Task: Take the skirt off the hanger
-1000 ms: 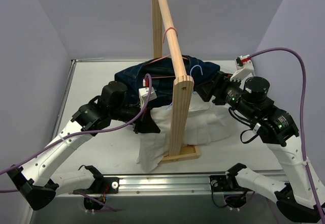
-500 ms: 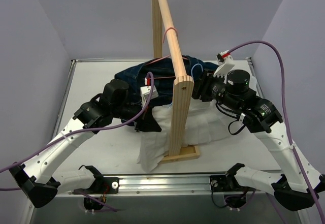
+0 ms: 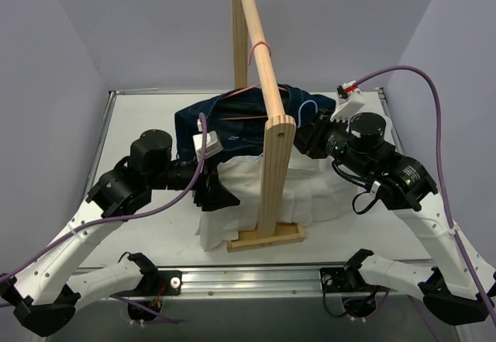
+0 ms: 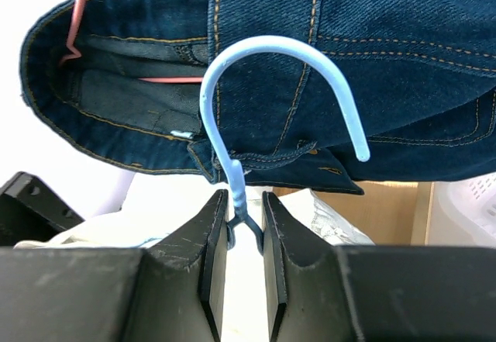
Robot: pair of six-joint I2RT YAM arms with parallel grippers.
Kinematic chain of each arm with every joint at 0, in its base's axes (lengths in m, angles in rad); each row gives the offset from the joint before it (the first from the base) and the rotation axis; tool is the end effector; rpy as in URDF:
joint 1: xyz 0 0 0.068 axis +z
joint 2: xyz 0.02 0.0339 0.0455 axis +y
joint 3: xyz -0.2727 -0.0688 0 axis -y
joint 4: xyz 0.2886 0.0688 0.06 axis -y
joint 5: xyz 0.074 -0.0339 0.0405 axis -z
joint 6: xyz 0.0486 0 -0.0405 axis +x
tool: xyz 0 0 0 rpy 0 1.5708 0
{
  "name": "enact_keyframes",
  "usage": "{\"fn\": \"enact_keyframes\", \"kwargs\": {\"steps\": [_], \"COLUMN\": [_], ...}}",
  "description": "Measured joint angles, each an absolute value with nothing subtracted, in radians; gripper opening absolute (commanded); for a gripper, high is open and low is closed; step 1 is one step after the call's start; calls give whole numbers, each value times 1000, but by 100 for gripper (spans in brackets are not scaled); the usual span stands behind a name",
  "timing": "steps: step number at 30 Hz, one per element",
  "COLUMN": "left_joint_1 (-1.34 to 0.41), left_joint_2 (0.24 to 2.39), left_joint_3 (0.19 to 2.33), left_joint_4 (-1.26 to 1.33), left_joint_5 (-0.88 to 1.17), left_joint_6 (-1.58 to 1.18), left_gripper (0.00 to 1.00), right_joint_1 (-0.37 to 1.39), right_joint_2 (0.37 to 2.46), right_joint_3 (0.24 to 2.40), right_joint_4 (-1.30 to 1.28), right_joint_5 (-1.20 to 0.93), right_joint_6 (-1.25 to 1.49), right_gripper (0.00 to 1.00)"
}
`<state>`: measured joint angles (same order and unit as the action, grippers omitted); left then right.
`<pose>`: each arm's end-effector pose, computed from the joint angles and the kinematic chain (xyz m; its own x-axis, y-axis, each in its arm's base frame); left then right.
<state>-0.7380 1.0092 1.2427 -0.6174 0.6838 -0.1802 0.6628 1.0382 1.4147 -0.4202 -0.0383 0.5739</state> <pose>0.1608 -0.1877 0.4276 -0.4437 0.2158 -0.8698 0.8898 0.2216 -0.3990 0.1962 0.1555 0.5050 -0.3791 0.3923 -0.8381 -0.5230 0.6563 0.5438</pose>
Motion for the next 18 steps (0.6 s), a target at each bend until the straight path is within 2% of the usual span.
{"fn": "enact_keyframes", "kwargs": {"steps": [18], "left_joint_1": [-731], "left_joint_2": [865], "left_joint_3": [1147], "left_joint_4": [-472], "left_joint_5": [465], "left_joint_6": [-307], "left_gripper": [67], "right_joint_1": [663], "right_joint_2": [1027], "right_joint_3": [1400], "right_joint_4": [-432], "right_joint_5": [-30], "right_joint_6": [580], "right_gripper": [0]}}
